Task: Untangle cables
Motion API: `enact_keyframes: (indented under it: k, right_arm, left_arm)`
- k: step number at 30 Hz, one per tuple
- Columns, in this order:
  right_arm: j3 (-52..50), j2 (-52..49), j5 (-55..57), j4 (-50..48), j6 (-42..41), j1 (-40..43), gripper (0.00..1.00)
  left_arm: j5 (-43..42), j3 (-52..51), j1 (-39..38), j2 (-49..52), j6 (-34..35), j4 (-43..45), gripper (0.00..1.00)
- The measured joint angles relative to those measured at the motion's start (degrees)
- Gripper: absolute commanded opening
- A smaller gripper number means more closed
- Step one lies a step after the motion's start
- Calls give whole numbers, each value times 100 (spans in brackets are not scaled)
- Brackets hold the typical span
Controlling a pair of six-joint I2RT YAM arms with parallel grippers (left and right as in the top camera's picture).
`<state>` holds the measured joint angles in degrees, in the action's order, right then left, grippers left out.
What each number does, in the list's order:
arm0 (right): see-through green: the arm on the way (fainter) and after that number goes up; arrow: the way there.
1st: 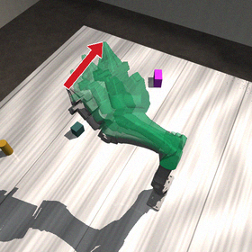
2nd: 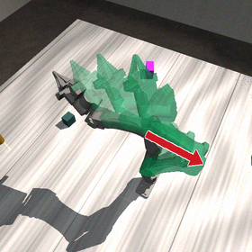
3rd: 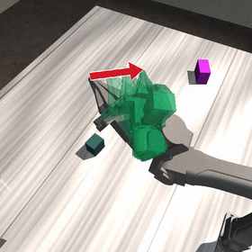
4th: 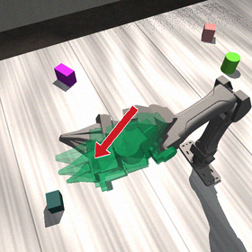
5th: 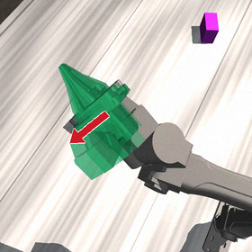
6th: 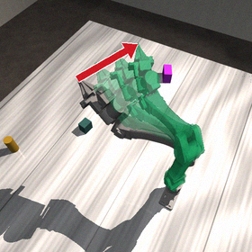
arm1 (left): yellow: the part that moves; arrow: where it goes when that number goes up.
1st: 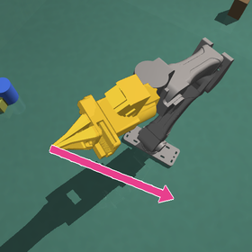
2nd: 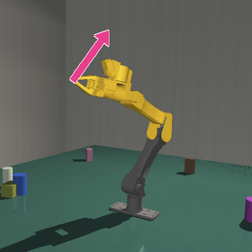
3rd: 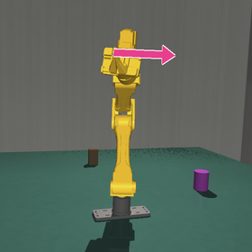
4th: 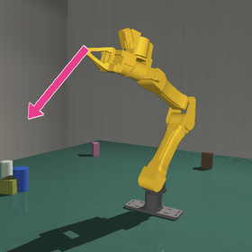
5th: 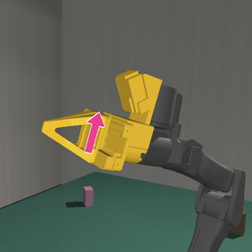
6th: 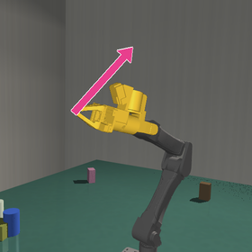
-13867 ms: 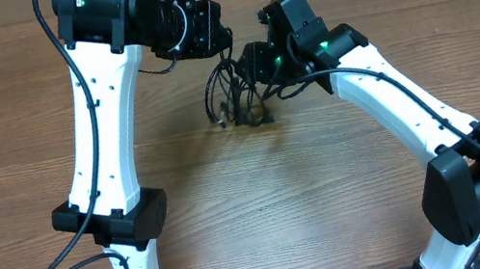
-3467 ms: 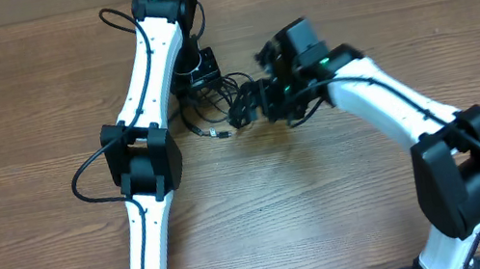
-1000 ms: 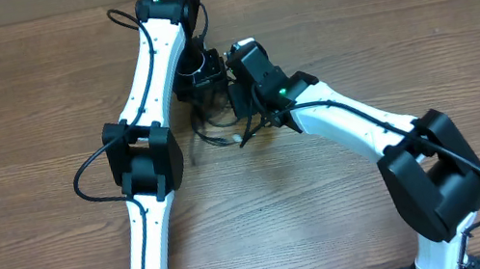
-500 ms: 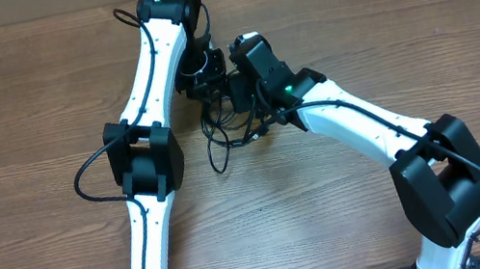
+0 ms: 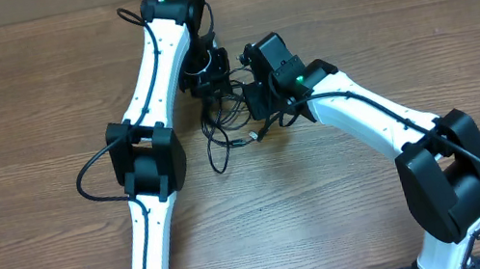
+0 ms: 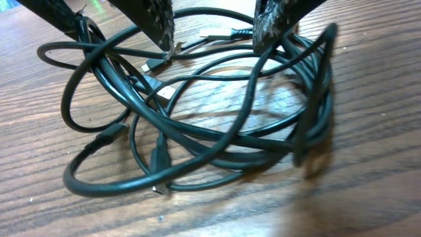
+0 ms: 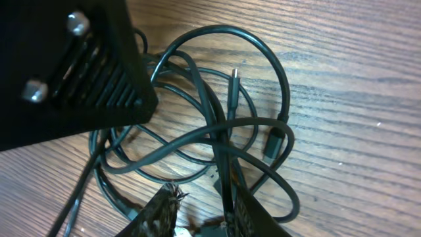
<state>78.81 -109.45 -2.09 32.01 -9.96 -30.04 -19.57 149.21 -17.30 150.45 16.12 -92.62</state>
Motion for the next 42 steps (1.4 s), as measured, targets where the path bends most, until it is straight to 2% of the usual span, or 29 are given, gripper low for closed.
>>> enact_keyframes:
  k: [5,9,12,16,19,24,30,35,37,40,42]
  right_arm:
    - [0,-46,142,20,372,0,16]
    - [0,-142,155,59,463,0,16]
    - [0,-173,149,103,485,0,4]
    - [0,-173,146,120,514,0,4]
    - [0,-173,92,125,195,7,4]
    - [232,-98,-570,365,-184,234,4]
    - [643,457,-800,1137,507,535,4]
    - [660,492,-1176,1196,879,525,4]
    - [660,492,-1547,822,710,538,4]
    - [660,494,-1912,542,352,614,4]
    - [660,492,-2050,520,140,739,4]
  left_arm:
    - [0,0,-52,0,0,-22,40]
    - [0,0,-61,0,0,-22,40]
    - [2,0,-59,0,0,-31,39]
    - [2,0,-57,0,0,-59,40]
    - [0,0,-57,0,0,-66,40]
    - [0,0,-57,0,0,-111,43]
    - [-2,0,-46,0,0,-122,43]
    - [-33,0,-28,0,-4,-122,45]
    - [-181,0,-28,0,-107,-142,51]
    - [-481,-4,-17,0,-413,-225,53]
    - [-691,-4,33,0,-660,-286,61]
